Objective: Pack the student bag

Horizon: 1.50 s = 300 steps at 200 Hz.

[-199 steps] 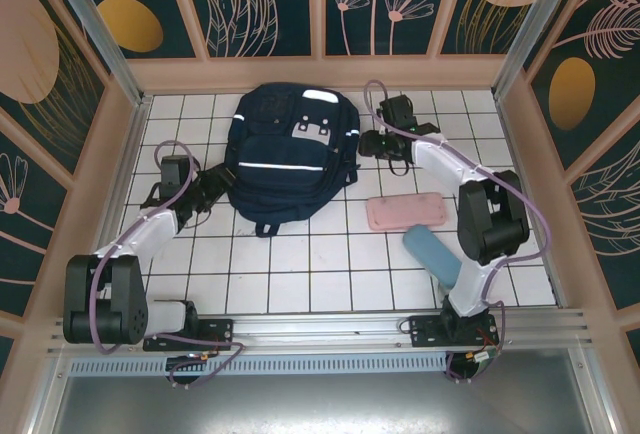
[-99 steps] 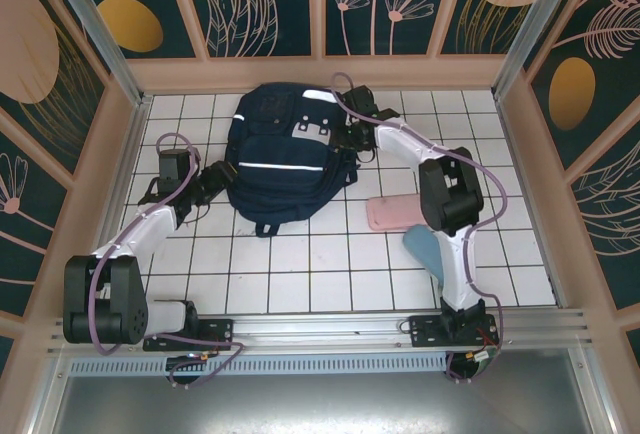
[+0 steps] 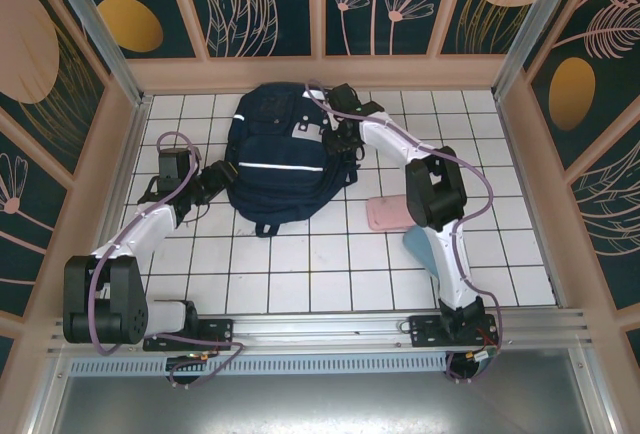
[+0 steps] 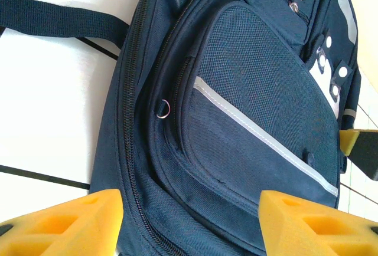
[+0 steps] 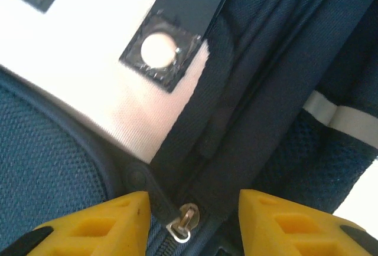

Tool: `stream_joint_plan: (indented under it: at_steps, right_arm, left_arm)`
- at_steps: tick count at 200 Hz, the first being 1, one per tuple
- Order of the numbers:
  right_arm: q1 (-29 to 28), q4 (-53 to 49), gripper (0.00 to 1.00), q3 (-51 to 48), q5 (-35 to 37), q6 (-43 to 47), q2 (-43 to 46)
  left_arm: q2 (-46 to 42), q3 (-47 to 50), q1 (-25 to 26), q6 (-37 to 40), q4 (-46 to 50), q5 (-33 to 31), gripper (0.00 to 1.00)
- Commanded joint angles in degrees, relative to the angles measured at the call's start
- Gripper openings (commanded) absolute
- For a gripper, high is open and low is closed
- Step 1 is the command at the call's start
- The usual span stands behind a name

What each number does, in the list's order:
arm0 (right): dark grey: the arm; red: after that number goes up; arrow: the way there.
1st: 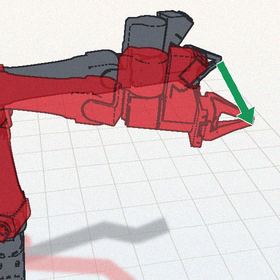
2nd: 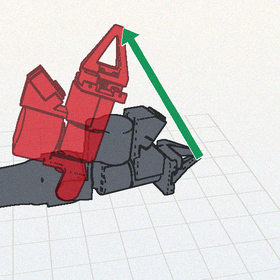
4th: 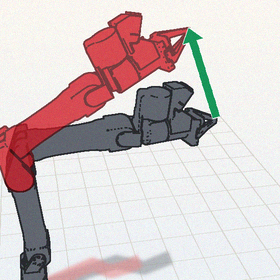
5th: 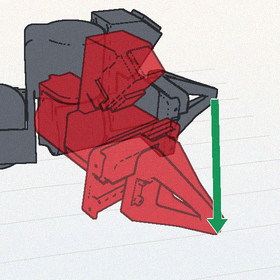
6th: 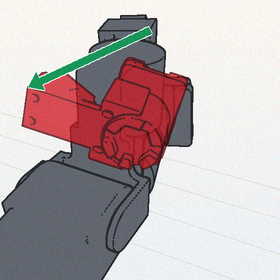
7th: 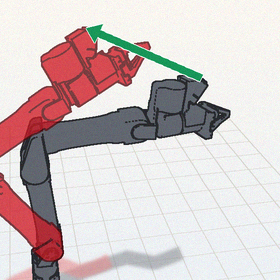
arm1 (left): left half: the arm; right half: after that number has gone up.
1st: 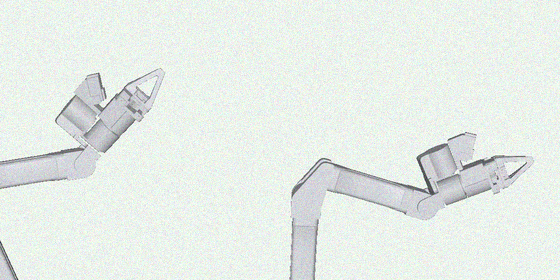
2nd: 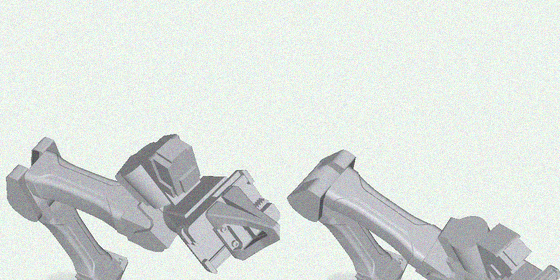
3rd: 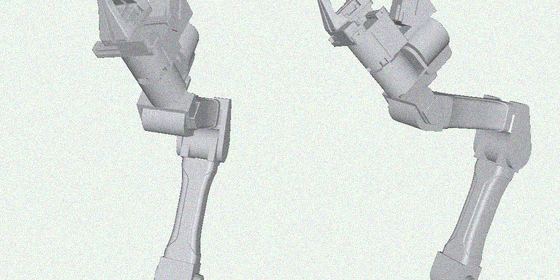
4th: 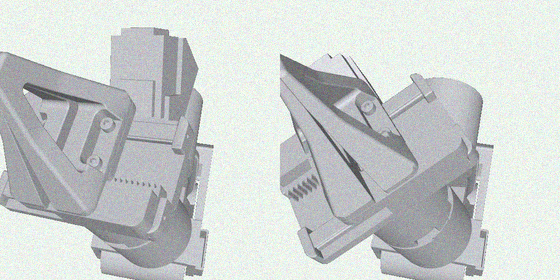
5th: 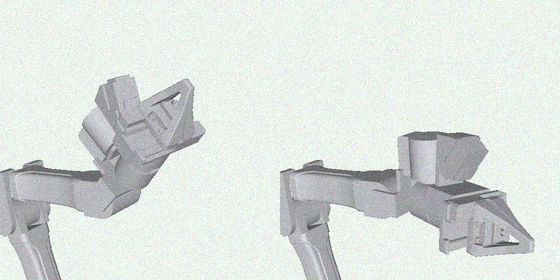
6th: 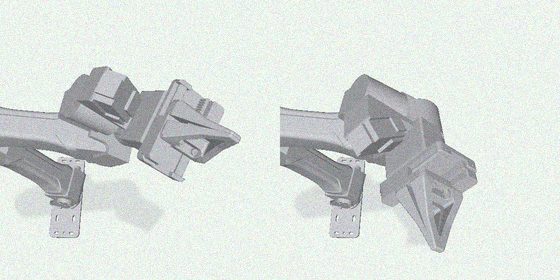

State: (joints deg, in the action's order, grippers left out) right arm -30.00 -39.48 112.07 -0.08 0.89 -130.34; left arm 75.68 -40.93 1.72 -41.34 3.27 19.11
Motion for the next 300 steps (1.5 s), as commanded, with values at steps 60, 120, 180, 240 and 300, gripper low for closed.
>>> stream_joint_plan:
  at_steps: [60, 120, 180, 240, 300]
  right_arm:
    - [-1.0, -7.1, 0.48, 7.5, 1.8, 8.3, -6.2]
    - [-0.7, -5.3, 0.48, 9.5, 5.2, 7.8, -8.9]
    - [0.7, -5.4, 0.55, 5.8, -10.9, 10.8, -7.9]
    - [0.2, -2.1, 0.57, 5.8, 3.2, 6.6, -8.6]
    - [0.1, 7.1, 0.50, -0.5, 27.7, -6.5, -1.1]
  left_arm:
    - [1.6, -2.2, 0.0, 1.5, 0.3, 1.6, 0.63]
    - [4.5, -4.5, 0.5, 1.6, -1.4, 3.6, 0.63]
    - [10.4, -8.2, 4.4, 3.0, -5.7, 6.7, 0.57]
    - [21.1, -13.1, 6.9, 4.4, -3.0, 1.7, 0.46]
    - [27.0, -11.4, 7.1, 2.4, 0.2, -3.4, 0.38]
